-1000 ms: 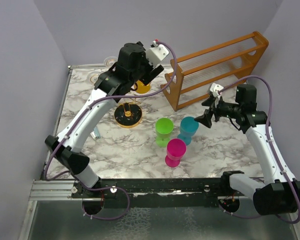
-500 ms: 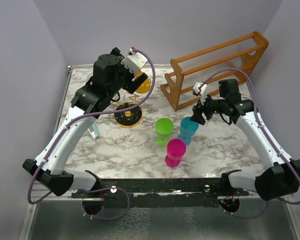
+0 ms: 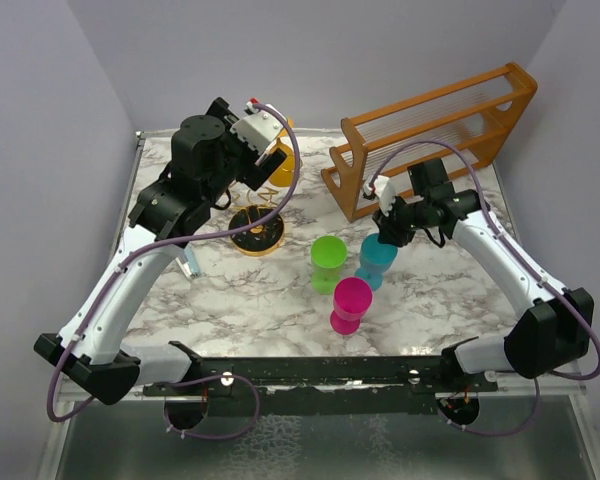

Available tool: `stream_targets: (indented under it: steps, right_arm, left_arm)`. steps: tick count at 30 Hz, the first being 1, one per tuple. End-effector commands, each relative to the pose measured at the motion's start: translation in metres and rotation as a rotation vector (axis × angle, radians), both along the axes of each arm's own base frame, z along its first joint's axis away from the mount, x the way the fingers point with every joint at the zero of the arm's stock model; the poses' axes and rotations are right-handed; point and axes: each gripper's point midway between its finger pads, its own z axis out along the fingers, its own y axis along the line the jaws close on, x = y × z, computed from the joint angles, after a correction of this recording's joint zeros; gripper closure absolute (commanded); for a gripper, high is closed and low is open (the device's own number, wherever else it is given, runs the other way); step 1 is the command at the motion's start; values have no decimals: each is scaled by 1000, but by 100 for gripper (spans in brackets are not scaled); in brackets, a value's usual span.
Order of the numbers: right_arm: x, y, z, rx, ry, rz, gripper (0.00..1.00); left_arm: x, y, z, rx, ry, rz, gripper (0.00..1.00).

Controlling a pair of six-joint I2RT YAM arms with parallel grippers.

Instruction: Place the wine glass upside down on the wine glass rack

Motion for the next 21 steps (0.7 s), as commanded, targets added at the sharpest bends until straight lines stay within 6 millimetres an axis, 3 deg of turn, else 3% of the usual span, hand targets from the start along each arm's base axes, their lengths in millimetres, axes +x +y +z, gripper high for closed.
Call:
stream_targets:
  steps: [1,4,9,15,21]
  right_arm:
    - [5,-2,7,-35,-22,-12,87]
    - [7,-5,14,-45,-53,-16,99]
    - [18,-27,36,-125,-184,-73,99]
    - [37,-92,64,-366,-443,-298,99]
    - [26,-106,98,-366,-544,-344,99]
  left_arm:
    - [0,7,-2,-10,-11,32,1]
    - [2,9,-9,-1,-2,44,1]
    - [3,13,-10,-3,-2,63,1]
    - [4,16,-4,-14,-13,73,1]
    - [6,18,6,-37,-31,83,1]
